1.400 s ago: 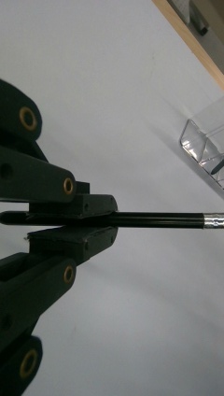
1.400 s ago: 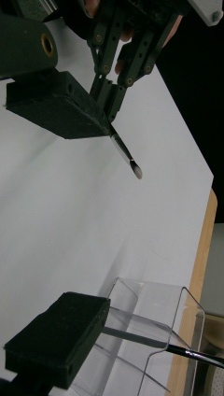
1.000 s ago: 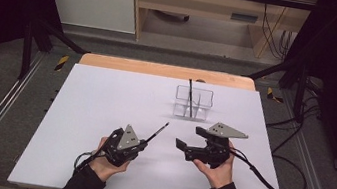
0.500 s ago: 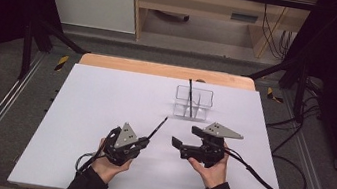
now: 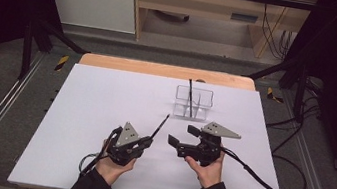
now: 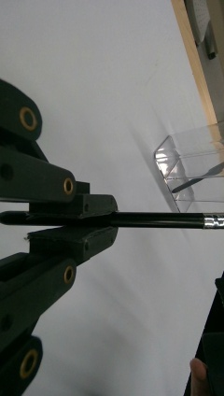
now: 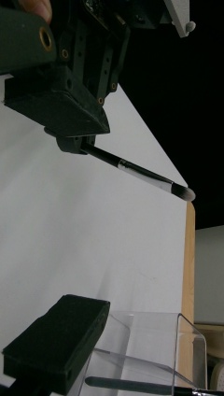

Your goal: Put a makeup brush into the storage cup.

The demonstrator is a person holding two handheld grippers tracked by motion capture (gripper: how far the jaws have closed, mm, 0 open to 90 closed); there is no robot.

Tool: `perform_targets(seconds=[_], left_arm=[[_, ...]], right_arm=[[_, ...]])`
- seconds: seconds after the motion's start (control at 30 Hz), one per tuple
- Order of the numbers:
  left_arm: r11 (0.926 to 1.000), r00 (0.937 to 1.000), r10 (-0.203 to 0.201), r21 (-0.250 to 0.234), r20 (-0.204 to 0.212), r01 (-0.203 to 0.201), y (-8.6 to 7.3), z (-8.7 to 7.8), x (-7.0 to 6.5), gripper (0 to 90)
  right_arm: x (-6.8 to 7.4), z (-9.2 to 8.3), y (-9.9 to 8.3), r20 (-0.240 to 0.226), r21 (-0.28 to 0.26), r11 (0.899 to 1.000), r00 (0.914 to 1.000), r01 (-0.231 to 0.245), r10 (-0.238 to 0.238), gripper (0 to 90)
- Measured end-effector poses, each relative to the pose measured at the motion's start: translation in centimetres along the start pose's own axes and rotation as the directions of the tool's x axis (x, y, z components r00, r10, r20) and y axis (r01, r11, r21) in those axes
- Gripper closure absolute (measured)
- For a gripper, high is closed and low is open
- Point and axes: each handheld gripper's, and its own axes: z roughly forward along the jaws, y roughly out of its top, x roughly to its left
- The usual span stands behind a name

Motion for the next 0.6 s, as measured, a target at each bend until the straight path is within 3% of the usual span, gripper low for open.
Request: perform_targets(seconds=[0.27, 0.6], left_arm=[[1.0, 1.0, 0.001, -0.01, -0.006, -0.001, 0.4, 0.3, -0.5, 83.2], [0.9997, 0.9996, 0.002, -0.024, -0.028, -0.003, 1.0, 0.4, -1.2, 83.2]], right_arm=[[0.0, 0.0, 0.2, -0.014, -0.034, 0.999, 0.9995, -0.031, 0.03, 13.2], [0.0, 0.3, 0.2, -0.019, -0.041, 0.997, 0.9976, -0.067, 0.067, 13.8]])
